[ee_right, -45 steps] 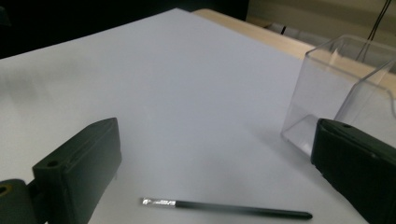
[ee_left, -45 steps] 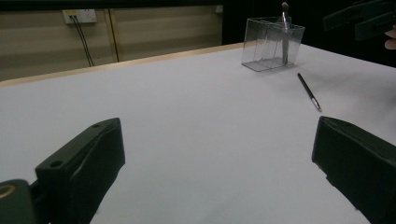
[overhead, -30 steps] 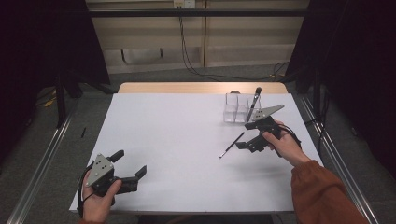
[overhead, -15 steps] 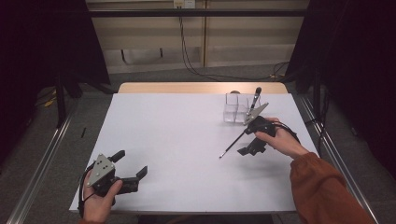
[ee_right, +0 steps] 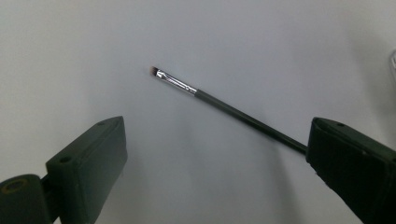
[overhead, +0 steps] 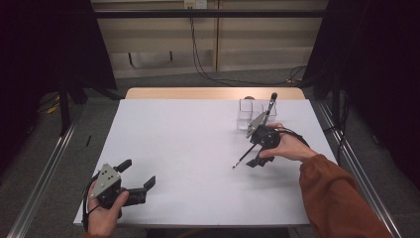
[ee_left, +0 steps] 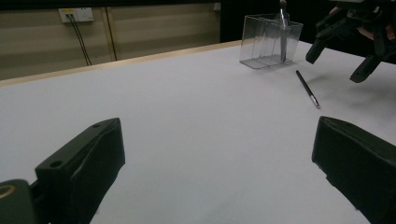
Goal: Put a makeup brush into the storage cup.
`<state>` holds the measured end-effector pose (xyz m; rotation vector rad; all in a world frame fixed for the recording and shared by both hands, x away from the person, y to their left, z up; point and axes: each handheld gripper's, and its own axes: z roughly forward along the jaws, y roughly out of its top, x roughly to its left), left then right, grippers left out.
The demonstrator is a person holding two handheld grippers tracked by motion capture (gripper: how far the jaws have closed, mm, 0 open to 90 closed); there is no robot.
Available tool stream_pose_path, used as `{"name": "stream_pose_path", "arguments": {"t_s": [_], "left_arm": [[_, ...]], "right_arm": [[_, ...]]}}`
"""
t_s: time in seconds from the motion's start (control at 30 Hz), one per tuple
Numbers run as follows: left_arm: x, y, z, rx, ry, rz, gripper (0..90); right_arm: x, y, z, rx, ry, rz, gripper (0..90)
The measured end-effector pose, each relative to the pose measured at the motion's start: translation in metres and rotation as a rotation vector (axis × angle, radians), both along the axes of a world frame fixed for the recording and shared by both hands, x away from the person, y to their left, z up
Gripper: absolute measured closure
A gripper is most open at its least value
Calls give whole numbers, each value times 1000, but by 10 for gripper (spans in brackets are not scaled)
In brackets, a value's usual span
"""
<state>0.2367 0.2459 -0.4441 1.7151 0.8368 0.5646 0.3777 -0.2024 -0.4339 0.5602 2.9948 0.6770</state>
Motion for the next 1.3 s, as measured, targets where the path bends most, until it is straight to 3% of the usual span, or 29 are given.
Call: {"name": "stream_pose_path", "arguments": {"t_s": [0.3,0.5,0.57,0.83,0.9,1.07,1.17,1.2,1.23,1.3], "left_arm": [[1,0,0,4,2,-1,25],[1,0,0,6,2,-4,25],[1,0,-1,2,4,-2,25],[1,0,-1,7,2,-3,25],[1,0,-1,5,2,-5,25],[1,-1,-1,3,5,-6,25],[1,0,-1,5,5,-5,25],[1,-1,-1,6,4,-5,25],[1,-1,-1,13,2,-8,25],[1,-1,-1,14,4,-11,25]], "right_arm": [[6,9,-2,-20,10,25,74],[11,15,-3,-29,-7,34,88],[12,18,-5,-35,-34,37,114],[14,32,-8,-62,-31,88,109],[16,33,-10,-59,-22,85,129],[17,34,-18,-111,17,108,161],[19,32,-21,-129,23,121,263],[19,33,-22,-148,31,104,282],[20,32,-23,-143,29,130,293],[19,33,-24,-145,25,125,312]]}}
